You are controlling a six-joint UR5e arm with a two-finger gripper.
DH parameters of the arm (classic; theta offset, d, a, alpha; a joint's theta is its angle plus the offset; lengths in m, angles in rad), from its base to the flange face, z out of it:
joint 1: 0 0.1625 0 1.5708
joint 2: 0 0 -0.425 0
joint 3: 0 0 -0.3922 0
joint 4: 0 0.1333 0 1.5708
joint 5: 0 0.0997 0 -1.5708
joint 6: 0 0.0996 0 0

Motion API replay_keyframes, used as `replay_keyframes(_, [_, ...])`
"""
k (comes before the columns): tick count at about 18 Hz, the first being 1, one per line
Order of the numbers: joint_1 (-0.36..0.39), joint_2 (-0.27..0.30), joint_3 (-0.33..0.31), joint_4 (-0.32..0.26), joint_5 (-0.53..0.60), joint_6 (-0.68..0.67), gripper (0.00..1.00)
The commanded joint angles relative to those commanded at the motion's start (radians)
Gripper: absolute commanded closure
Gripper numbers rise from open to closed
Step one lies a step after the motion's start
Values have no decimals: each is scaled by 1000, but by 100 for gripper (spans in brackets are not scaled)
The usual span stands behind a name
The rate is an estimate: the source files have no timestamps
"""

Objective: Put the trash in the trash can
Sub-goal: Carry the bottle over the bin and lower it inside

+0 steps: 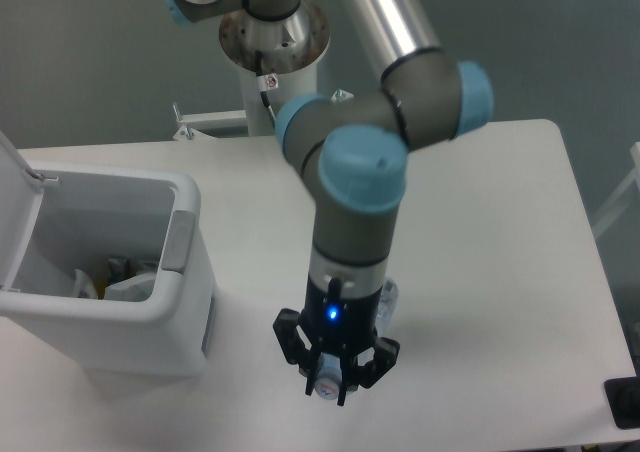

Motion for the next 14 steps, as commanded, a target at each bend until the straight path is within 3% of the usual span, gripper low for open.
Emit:
replay_keyframes(6, [24,52,92,6,-202,-184,100])
replay_keyframes(14, [69,132,91,11,-375,-446,100])
